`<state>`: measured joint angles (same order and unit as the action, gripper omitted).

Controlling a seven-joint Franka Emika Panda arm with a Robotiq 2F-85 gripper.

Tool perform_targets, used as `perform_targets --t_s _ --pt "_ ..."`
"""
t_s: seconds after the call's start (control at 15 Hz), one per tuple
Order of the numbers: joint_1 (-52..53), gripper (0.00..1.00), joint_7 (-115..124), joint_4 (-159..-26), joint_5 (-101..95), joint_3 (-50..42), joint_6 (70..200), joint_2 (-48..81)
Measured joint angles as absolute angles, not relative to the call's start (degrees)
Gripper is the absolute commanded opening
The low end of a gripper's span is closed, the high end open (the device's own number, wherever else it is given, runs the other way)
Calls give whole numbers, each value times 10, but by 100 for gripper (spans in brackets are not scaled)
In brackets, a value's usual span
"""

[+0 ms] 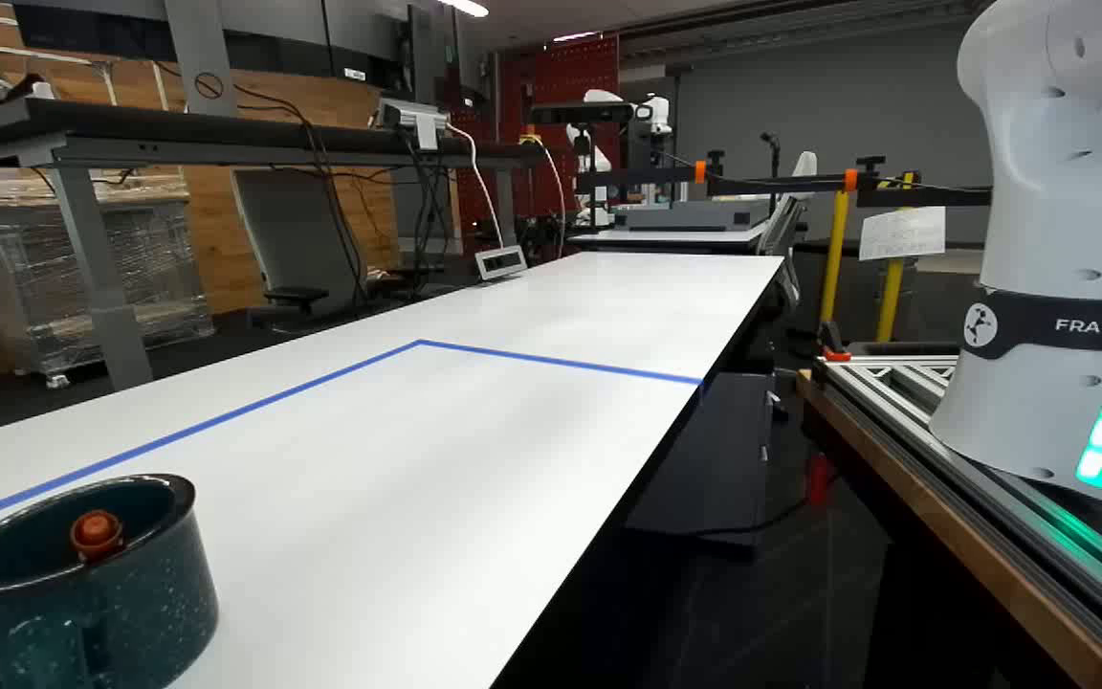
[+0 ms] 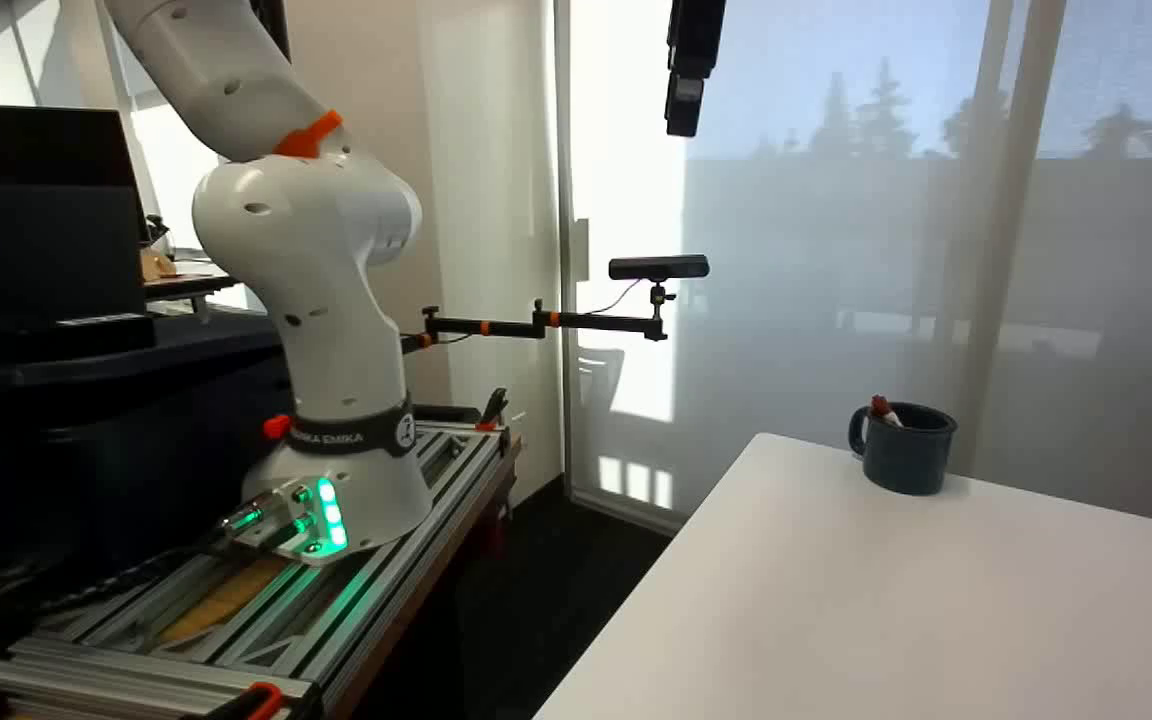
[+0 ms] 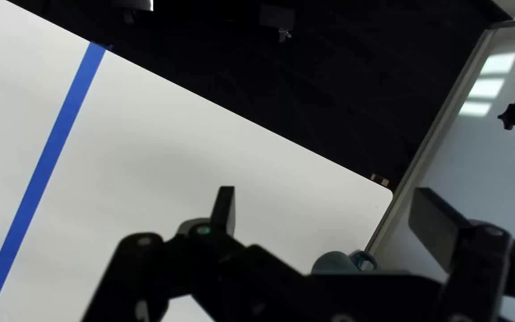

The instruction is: Remove the red marker from the green mug.

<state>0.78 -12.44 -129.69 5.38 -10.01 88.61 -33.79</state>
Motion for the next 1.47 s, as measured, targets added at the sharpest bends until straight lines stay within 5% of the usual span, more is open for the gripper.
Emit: perform_targets --t_s 0.87,1.47 --pt "6 100 -126 -1297 54 -97 891 -332" --pt "9 100 -125 -1256 120 -62 970 -182"
